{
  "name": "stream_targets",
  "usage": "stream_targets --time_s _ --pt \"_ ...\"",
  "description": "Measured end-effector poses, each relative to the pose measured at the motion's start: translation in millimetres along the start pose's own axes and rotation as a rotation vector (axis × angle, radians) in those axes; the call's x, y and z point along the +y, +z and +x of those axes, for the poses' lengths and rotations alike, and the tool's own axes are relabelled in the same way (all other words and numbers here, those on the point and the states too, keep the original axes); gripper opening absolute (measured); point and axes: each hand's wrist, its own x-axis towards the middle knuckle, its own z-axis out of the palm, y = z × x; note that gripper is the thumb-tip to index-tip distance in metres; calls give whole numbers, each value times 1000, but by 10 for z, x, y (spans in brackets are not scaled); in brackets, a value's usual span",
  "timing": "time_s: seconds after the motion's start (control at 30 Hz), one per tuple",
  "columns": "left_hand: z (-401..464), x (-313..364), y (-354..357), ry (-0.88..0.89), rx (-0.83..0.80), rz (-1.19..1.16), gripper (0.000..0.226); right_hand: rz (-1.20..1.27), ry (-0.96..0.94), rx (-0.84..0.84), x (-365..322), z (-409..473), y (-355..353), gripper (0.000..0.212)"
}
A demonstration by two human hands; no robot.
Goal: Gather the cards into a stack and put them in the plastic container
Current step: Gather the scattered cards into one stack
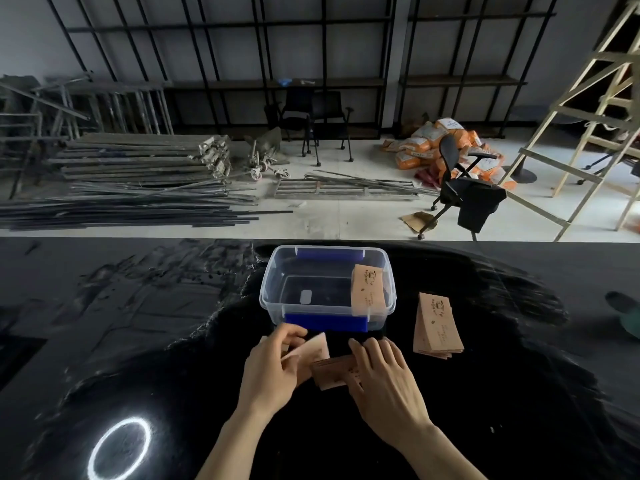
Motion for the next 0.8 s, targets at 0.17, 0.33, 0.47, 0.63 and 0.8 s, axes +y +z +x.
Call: stream_targets --time_s 0.17,0.33,0.47,0.63,0.8 --pt "-5 236 29 53 -175 -238 30 56 1 51 -65 6 32 83" --pt "-50 189 302 30 -27 -353 17 51 -63 -19 -167 50 41 78" --pt "-113 -189 145 -185 303 308 40 18 -55 -58 -145 120 41 69" --pt "-131 -284 -76 -225 125 419 60 35 -37 -54 -165 148 47 60" --pt "-29 -196 -249 -104 -9 -62 42 59 -55 -26 -167 144 17 49"
